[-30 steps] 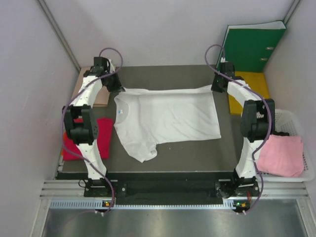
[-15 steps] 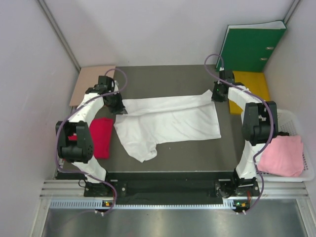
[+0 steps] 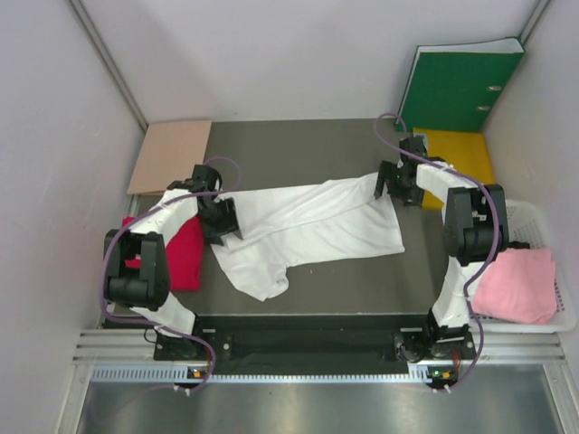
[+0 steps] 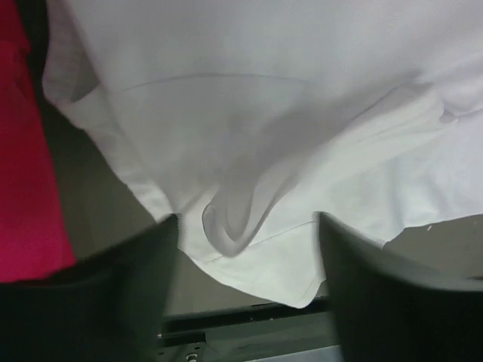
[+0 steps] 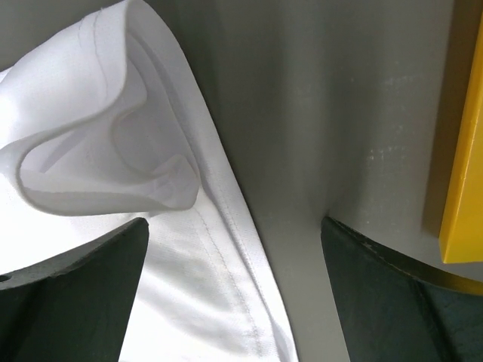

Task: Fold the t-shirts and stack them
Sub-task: Fold the flattened tshirt in 1/3 of the way

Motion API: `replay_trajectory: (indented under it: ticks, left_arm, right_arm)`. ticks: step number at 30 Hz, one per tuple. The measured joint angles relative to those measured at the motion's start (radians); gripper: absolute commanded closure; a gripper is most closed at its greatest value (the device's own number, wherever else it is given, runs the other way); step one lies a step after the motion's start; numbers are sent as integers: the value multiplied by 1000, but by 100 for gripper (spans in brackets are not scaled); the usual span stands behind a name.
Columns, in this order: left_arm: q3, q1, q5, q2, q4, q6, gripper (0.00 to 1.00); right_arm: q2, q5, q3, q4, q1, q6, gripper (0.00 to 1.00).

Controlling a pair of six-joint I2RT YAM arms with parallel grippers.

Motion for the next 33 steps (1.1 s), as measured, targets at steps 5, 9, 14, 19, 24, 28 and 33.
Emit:
replay_trajectory:
  ticks: [5, 9, 14, 19, 24, 28, 33]
  left_arm:
    - [-15, 0, -58, -28, -37, -12, 2]
    - [-10, -2, -95, -120, -16, -12, 2]
    - [96, -3, -123, -39, -1, -12, 2]
    - [246, -3, -178, 169, 13, -13, 2]
    - [385, 2, -226, 335, 12, -14, 2]
    - [455, 9, -244, 416, 0, -17, 8]
    - [492, 23, -247, 483, -1, -29, 100]
  right_arm:
    - [-2, -8, 0, 2, 0, 19, 5]
    - [-4, -21, 1, 2, 0, 34, 6]
    - [-4, -48, 19, 10, 0, 44, 9]
    - [44, -66, 117, 52, 0, 52, 11]
    - [132, -87, 220, 82, 0, 61, 16]
    - [172, -112, 246, 83, 0, 73, 46]
    - [174, -143, 246, 83, 0, 80, 80]
